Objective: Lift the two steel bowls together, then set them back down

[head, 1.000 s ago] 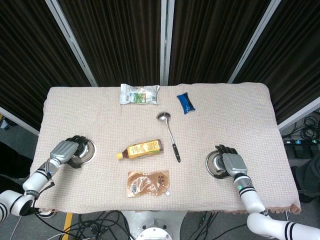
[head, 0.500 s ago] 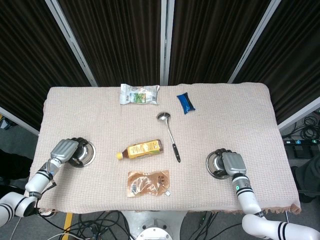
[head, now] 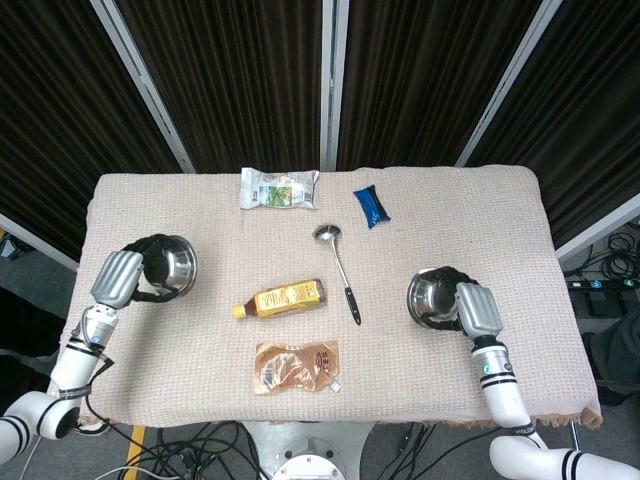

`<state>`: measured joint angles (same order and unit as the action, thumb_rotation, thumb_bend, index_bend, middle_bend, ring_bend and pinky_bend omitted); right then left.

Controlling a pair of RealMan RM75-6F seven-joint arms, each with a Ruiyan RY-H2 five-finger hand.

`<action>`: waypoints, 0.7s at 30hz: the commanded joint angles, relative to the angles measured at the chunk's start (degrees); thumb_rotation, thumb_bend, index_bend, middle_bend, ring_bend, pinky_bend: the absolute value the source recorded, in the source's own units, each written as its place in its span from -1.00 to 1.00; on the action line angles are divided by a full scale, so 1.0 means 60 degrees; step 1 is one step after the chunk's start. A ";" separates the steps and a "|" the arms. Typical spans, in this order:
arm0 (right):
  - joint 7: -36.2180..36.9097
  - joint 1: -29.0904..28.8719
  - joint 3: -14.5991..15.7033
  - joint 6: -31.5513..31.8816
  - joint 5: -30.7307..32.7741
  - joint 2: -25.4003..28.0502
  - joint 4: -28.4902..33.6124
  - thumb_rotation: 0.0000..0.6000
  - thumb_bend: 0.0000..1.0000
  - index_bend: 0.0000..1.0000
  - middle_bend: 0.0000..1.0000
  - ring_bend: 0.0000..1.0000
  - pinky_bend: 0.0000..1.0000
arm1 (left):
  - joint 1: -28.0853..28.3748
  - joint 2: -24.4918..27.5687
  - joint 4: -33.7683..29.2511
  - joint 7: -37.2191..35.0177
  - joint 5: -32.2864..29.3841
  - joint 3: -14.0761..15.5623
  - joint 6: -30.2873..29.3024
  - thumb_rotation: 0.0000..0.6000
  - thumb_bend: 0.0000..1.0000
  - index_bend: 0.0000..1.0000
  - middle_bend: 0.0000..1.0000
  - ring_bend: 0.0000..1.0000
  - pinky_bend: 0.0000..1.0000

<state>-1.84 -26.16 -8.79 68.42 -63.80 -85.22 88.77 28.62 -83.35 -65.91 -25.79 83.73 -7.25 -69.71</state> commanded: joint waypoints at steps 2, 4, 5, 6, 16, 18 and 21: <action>0.7303 -0.0265 -0.0940 0.0998 -0.2964 -0.1531 -0.2241 1.00 -0.70 -0.12 -0.20 -0.33 -0.05 | -0.0268 -0.0216 -0.1879 -0.2781 0.0035 -0.0947 -0.1235 1.00 -1.00 -0.09 -0.07 -0.17 0.22; 0.9319 -0.0621 -0.1218 0.0918 -0.3129 -0.2160 -0.2733 1.00 -0.70 -0.12 -0.20 -0.33 -0.05 | -0.0239 -0.0371 -0.2346 -0.3513 -0.0036 -0.1146 -0.1368 1.00 -1.00 -0.08 -0.07 -0.16 0.22; 1.0105 -0.0786 -0.1326 0.0826 -0.3161 -0.2391 -0.2891 1.00 -0.70 -0.12 -0.20 -0.33 -0.05 | -0.0208 -0.0445 -0.2497 -0.3730 -0.0059 -0.1226 -0.1404 1.00 -1.00 -0.08 -0.07 -0.16 0.22; 1.1026 -0.1024 -0.1445 0.0633 -0.3187 -0.2654 -0.3092 1.00 -0.70 -0.12 -0.20 -0.33 -0.05 | -0.0152 -0.0559 -0.2658 -0.3922 -0.0105 -0.1348 -0.1448 1.00 -1.00 -0.08 -0.07 -0.16 0.22; 1.5500 -0.2983 -0.1815 -0.0874 -0.3614 -0.4074 -0.4623 1.00 -0.70 -0.12 -0.20 -0.33 -0.05 | 0.0534 -0.1328 -0.3148 -0.3661 0.0220 -0.1550 -0.1347 1.00 -1.00 -0.06 -0.07 -0.15 0.22; 1.6060 -0.3233 -0.1857 -0.0965 -0.3687 -0.4202 -0.4799 1.00 -0.70 -0.12 -0.20 -0.33 -0.05 | 0.0585 -0.1430 -0.3112 -0.3563 0.0267 -0.1512 -0.1356 1.00 -1.00 -0.06 -0.07 -0.15 0.22; 1.6814 -0.3675 -0.1934 -0.1149 -0.3757 -0.4395 -0.5069 1.00 -0.70 -0.12 -0.20 -0.33 -0.05 | 0.0682 -0.1572 -0.2991 -0.3466 0.0253 -0.1470 -0.1269 1.00 -1.00 -0.05 -0.06 -0.15 0.22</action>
<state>95.41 -45.09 -19.14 63.45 -84.80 -109.15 61.07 32.53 -92.63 -84.05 -46.74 85.23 -16.18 -77.50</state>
